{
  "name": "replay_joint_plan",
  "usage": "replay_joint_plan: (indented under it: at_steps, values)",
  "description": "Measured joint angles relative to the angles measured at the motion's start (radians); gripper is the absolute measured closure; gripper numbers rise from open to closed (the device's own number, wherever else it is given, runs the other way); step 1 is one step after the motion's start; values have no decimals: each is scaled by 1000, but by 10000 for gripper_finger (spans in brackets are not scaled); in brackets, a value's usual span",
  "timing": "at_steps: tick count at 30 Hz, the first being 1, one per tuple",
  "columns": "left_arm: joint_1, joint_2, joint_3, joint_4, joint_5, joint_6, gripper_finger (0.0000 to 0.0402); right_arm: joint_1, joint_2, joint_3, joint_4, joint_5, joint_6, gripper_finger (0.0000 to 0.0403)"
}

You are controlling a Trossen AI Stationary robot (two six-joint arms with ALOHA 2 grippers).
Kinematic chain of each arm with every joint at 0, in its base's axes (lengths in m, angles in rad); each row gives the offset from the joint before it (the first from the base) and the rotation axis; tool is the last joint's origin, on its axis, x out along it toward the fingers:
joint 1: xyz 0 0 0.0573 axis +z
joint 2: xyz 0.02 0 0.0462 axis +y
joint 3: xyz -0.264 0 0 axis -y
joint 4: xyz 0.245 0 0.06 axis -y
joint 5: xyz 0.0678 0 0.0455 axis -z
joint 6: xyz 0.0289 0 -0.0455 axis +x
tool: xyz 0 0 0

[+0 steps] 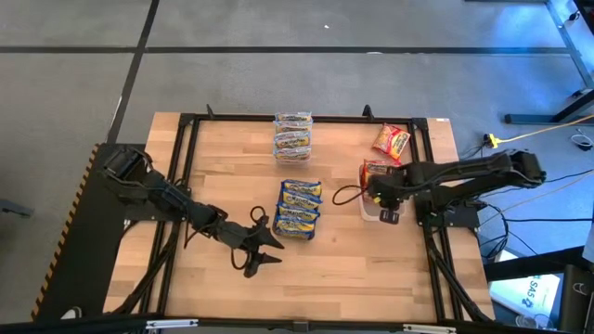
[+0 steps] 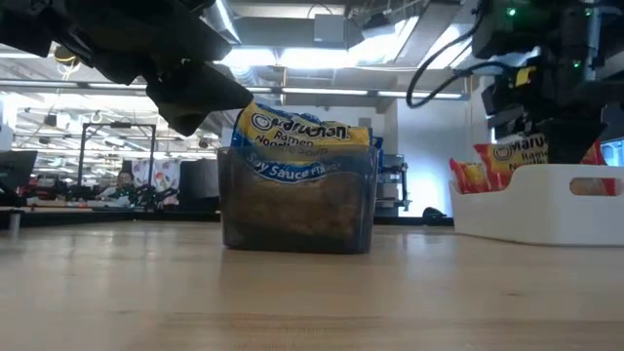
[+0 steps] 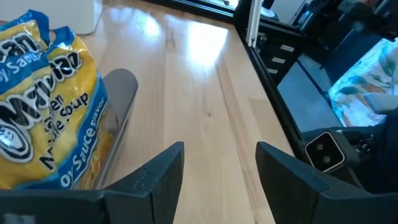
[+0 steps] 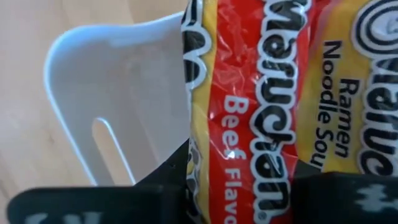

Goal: Sort Maruchan noodles
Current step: Put the left red noodle pack into the white bin

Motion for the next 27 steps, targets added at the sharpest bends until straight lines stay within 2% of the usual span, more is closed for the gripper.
replay_joint_plan:
  at_steps: [7, 14, 18, 23, 27]
  values:
    - [0, 0, 0, 0, 27, 3, 207, 0, 83, -3, 41, 11, 2, 289]
    - [-1, 0, 0, 7, 79, 2, 207, 0, 126, -1, 27, 26, -1, 215]
    - [-5, 0, 0, 9, 83, 3, 207, 0, 125, 55, -66, 29, 1, 183]
    - [-4, 0, 0, 14, 83, 19, 207, 0, 125, 137, -171, 184, 5, 175]
    - [-6, 0, 0, 14, 83, 19, 207, 0, 125, 149, -172, 298, 10, 178]
